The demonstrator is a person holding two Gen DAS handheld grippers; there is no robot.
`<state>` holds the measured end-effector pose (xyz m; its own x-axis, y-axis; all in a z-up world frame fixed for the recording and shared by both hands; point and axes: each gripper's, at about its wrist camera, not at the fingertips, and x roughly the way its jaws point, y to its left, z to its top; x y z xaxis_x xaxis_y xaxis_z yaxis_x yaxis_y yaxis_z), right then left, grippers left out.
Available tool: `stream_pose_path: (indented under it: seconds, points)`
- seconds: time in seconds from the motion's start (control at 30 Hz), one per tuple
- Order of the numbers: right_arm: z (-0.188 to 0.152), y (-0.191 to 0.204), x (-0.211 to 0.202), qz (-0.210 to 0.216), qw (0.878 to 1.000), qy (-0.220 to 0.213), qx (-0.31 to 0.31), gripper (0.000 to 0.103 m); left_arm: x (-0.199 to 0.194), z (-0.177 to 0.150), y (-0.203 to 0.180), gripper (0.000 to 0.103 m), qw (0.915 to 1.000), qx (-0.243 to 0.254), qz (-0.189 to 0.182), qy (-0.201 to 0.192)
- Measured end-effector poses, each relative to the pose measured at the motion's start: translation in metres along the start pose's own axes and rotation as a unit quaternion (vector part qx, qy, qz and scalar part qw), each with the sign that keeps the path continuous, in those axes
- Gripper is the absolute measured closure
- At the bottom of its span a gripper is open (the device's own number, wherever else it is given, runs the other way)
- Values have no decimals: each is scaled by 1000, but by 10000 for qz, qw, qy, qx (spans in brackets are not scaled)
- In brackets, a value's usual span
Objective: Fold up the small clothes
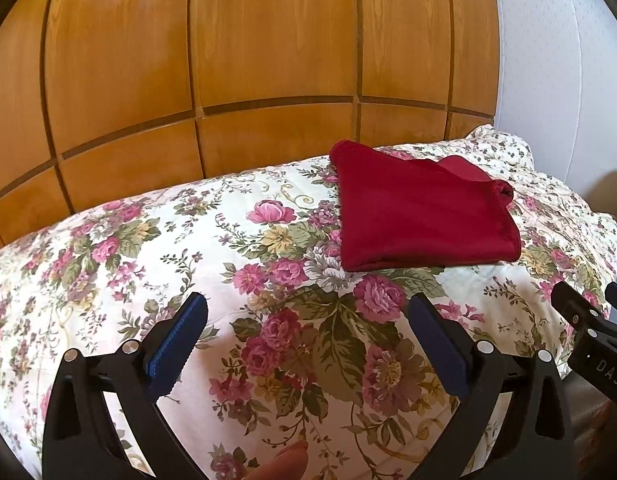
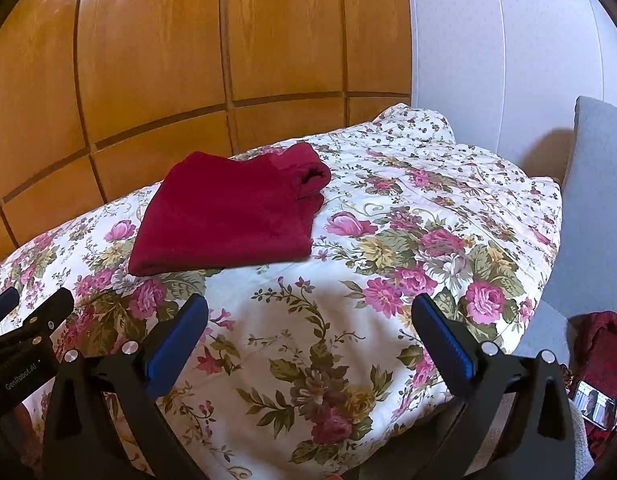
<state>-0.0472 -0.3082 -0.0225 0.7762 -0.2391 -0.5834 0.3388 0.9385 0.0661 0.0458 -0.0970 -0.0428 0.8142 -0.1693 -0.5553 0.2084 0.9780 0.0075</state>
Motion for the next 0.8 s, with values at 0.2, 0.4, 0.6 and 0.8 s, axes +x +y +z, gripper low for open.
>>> stream_pose_path:
  seconds: [0.2, 0.4, 0.6, 0.8]
  points:
    - [0, 1, 1, 32, 10000, 22, 7, 2, 1, 0, 0, 4, 10000, 0, 10, 15]
    - [0, 0, 2, 54, 10000, 42, 16, 2, 1, -1, 0, 4, 10000, -3, 2, 33]
    - [-1, 1, 2, 69, 10000, 55, 6, 2, 1, -1, 0, 4, 10000, 8, 15, 35]
    - [-2, 1, 3, 82, 9999, 67, -9, 2, 2, -1, -1, 4, 10000, 35, 30, 58]
